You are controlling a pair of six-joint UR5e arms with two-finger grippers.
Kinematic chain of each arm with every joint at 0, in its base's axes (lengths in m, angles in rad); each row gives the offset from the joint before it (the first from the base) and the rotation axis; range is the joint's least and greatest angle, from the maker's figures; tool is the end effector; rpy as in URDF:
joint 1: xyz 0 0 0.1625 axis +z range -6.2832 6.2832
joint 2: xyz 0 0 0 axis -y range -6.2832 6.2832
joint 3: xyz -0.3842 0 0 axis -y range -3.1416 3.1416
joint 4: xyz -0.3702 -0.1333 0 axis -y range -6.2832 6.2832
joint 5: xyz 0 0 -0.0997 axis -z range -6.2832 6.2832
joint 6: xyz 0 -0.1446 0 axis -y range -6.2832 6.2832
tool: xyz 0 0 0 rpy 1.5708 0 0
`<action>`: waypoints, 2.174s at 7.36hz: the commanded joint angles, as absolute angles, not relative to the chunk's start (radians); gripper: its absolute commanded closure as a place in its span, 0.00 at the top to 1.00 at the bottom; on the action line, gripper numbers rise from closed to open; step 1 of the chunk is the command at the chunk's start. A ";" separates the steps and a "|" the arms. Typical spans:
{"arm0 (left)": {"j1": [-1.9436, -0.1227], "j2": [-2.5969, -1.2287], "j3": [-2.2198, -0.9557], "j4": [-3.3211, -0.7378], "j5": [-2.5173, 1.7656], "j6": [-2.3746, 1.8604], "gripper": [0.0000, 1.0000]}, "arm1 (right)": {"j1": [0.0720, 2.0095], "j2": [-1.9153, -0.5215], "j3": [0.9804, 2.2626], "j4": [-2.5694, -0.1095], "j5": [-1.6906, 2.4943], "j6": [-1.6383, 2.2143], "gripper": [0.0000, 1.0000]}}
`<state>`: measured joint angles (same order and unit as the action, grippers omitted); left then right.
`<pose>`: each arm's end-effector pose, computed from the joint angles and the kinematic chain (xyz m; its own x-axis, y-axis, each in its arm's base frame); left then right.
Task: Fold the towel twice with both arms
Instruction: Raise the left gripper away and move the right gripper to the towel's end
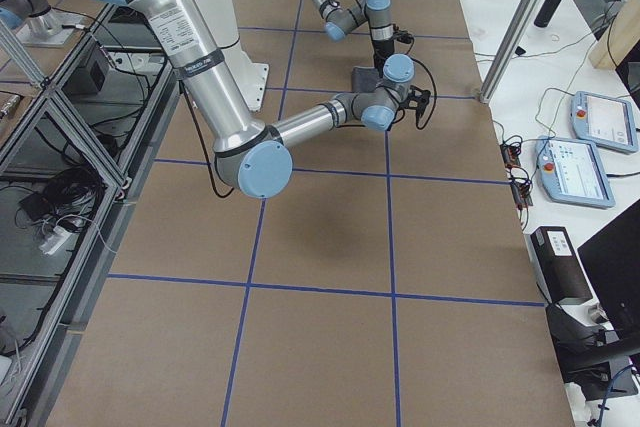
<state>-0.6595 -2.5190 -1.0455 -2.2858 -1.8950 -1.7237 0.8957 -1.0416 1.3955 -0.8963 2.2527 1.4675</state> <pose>0.5914 -0.5689 0.2016 0.2740 -0.3951 -0.8768 0.3987 0.8764 -0.2703 -0.3976 -0.5641 0.3384 0.3486 0.3073 0.8855 -0.2340 0.9433 -0.2353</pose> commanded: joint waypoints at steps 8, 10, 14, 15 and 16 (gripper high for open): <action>-0.870 -2.419 -1.098 -2.286 -2.178 -1.588 1.00 | 0.652 -0.862 1.376 -1.131 2.001 1.923 0.99; -0.870 -2.419 -1.098 -2.286 -2.178 -1.588 1.00 | 0.634 -0.853 1.359 -1.137 1.999 1.951 0.99; -0.864 -2.418 -1.097 -2.283 -2.175 -1.588 1.00 | 0.627 -0.847 1.364 -1.215 2.002 1.950 0.98; -0.862 -2.413 -1.097 -2.284 -2.174 -1.588 1.00 | 0.627 -0.848 1.361 -1.213 1.997 1.950 0.96; -0.861 -2.402 -1.097 -2.287 -2.172 -1.588 1.00 | 0.627 -0.848 1.359 -1.215 1.997 1.951 0.93</action>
